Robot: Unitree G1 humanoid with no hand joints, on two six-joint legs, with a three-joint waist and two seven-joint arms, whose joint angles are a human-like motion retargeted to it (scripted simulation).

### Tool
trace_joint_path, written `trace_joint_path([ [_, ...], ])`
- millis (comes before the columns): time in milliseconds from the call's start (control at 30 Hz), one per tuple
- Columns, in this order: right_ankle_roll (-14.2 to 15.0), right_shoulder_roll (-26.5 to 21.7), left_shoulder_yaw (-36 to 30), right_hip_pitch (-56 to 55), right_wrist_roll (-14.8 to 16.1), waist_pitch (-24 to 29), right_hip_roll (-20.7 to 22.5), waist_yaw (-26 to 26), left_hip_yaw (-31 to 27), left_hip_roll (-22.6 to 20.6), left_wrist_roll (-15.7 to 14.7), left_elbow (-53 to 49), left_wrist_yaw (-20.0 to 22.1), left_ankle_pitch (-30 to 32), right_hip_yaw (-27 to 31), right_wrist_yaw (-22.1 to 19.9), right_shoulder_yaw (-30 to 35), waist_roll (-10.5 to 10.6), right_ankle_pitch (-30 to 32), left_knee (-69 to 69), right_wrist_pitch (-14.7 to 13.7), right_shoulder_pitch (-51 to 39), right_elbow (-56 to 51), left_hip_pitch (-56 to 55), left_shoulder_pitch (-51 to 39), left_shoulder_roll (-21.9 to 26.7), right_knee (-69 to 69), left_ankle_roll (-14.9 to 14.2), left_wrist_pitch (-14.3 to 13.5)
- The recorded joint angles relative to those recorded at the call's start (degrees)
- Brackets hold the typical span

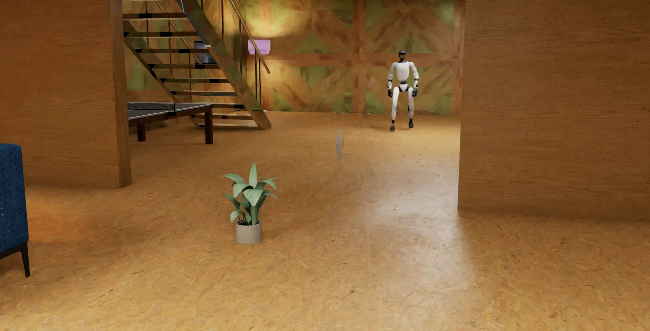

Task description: Walk to the plant

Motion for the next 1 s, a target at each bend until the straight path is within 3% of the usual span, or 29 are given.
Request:
trace_joint_path([
  [100, 0.0, -0.16, 0.43, -0.44, 0.0, -0.59, -0.32, -1.74, 0.0, 1.63, 0.0, -1.44, 0.0, 0.35, 0.0, 0.0, 3.33, 0.85, -0.56, -0.51, 0.0, 1.04, 6.48, 3.05, -2.36, -1.05, -5.04, 0.0, 0.0],
  [167, 0.0, -0.17, 1.29, -1.96, 0.0, -1.42, -0.8, -2.76, 0.0, 3.04, 0.0, -4.1, 0.0, 5.2, 0.0, 0.0, 3.92, 1.18, 0.45, -0.64, 0.0, 2.05, 8.83, 4.6, -1.63, -1.37, -0.65, 0.0, 0.0],
  [233, 0.0, -0.37, 5.53, -2.49, 0.0, -1.85, 0.3, -0.97, 0.0, 4.49, 0.0, -6.07, 0.0, 19.06, 0.0, 0.0, 4.13, 2.76, 0.36, 2.76, 0.0, 2.24, 9.96, 4.1, 1.95, -2.72, 5.71, 0.0, 0.0],
  [300, 0.0, -0.77, 5.94, 1.62, 0.0, -3.1, 1.29, 1.4, 0.0, 6.13, 0.0, -5.17, 0.0, 35.83, 0.0, 0.0, 1.41, 3.86, -3.35, 16.9, 0.0, 1.73, 8.97, -3.73, 5.06, -3.12, 7.87, 0.0, 0.0],
  [333, 0.0, -1.99, 6.09, 6.49, 0.0, -1.35, 3.94, 3.5, 0.0, 6.64, 0.0, -8.37, 0.0, 41.24, 0.0, 0.0, 3.25, 4.7, -4.75, 27.17, 0.0, 1.05, 5.59, -7.22, 7.77, -2.23, 6.54, 0.0, 0.0],
  [400, 0.0, -3.61, 4.75, 13.22, 0.0, -0.68, 5.46, 7.25, 0.0, 5.28, 0.0, -8.77, 0.0, 39.89, 0.0, 0.0, 0.67, 4.85, -7.03, 44.46, 0.0, -1.9, 1.74, -16.82, 9.71, -1.71, 4.2, 0.0, 0.0],
  [500, 0.0, -5.12, 2.35, 23.06, 0.0, -0.32, 5.69, 13.98, 0.0, 2.05, 0.0, -7.71, 0.0, 34.81, 0.0, 0.0, -5.45, 3.99, -8.58, 45.65, 0.0, -6.59, -4.81, -28.01, 12.15, -1.15, 0.23, 0.0, 0.0],
  [633, 0.0, -5.96, -0.67, 35.36, 0.0, 0.15, 5.51, 17.74, 0.0, 1.39, 0.0, -6.19, 0.0, 38.49, 0.0, 0.0, -8.91, 3.51, -13.1, 13.5, 0.0, -13.96, -10.9, -34.48, 13.68, -1.51, -3.48, 0.0, 0.0],
  [667, 0.0, -5.66, -1.25, 38.0, 0.0, -0.08, 5.93, 17.64, 0.0, 1.81, 0.0, -5.46, 0.0, 33.11, 0.0, 0.0, -9.23, 3.82, -14.68, 4.69, 0.0, -15.6, -11.43, -34.34, 13.59, -2.0, -4.01, 0.0, 0.0],
  [700, 0.0, -5.39, -2.1, 41.14, 0.0, 0.02, 6.38, 17.4, 0.0, 2.11, 0.0, -5.11, 0.0, 22.15, 0.0, 0.0, -9.2, 4.17, -16.24, 0.7, 0.0, -16.82, -12.11, -33.19, 13.31, -2.38, -4.63, 0.0, 0.0],
  [733, 0.0, -4.92, -2.98, 43.57, 0.0, 0.08, 6.52, 17.52, 0.0, 2.04, 0.0, -5.22, 0.0, 16.57, 0.0, 0.0, -8.99, 4.13, -17.51, -4.56, 0.0, -17.56, -12.85, -32.33, 12.89, -2.47, -5.03, 0.0, 0.0],
  [767, 0.0, -4.31, -3.72, 45.34, 0.0, 0.07, 6.66, 17.78, 0.0, 2.44, 0.0, -5.45, 0.0, 16.74, 0.0, 0.0, -8.73, 4.17, -17.95, -10.51, 0.0, -17.68, -13.77, -32.37, 12.27, -2.39, -4.96, 0.0, 0.0],
  [800, 0.0, -3.83, -3.65, 46.02, 0.0, -0.07, 5.4, 18.18, 0.0, 2.14, 0.0, -5.76, 0.0, 15.72, 0.0, 0.0, -8.36, 3.47, -17.2, -1.1, 0.0, -17.14, -14.76, -33.28, 11.45, -2.32, -3.76, 0.0, 0.0],
  [833, 0.0, -3.51, -4.28, 45.72, 0.0, -0.75, 4.31, 18.62, 0.0, 1.54, 0.0, -5.67, 0.0, 20.75, 0.0, 0.0, -7.67, 2.75, -14.82, -1.69, 0.0, -15.87, -15.56, -34.22, 10.49, -2.09, -2.34, 0.0, 0.0],
  [900, 0.0, -2.5, -5.64, 44.94, 0.0, -0.93, 1.68, 17.31, 0.0, -1.14, 0.0, -3.98, 0.0, 38.04, 0.0, 0.0, -5.38, 0.69, -4.32, 0.76, 0.0, -11.33, -15.05, -34.72, 7.79, -1.78, 4.0, 0.0, 0.0],
  [967, 0.0, -1.42, -4.1, 33.58, 0.0, -2.37, -0.98, 15.18, 0.0, -2.14, 0.0, 0.5, 0.0, 36.36, 0.0, 0.0, -0.21, -1.09, 7.03, 4.64, 0.0, -9.16, -7.72, -33.94, 2.62, -1.69, 21.78, 0.0, 0.0],
  [1000, 0.0, -1.32, -3.5, 27.91, 0.0, -2.18, -1.85, 13.66, 0.0, -3.42, 0.0, 0.7, 0.0, 33.4, 0.0, 0.0, 3.56, -1.82, 7.62, 4.66, 0.0, -8.31, -4.3, -30.84, 0.44, -1.25, 31.65, 0.0, 0.0],
])
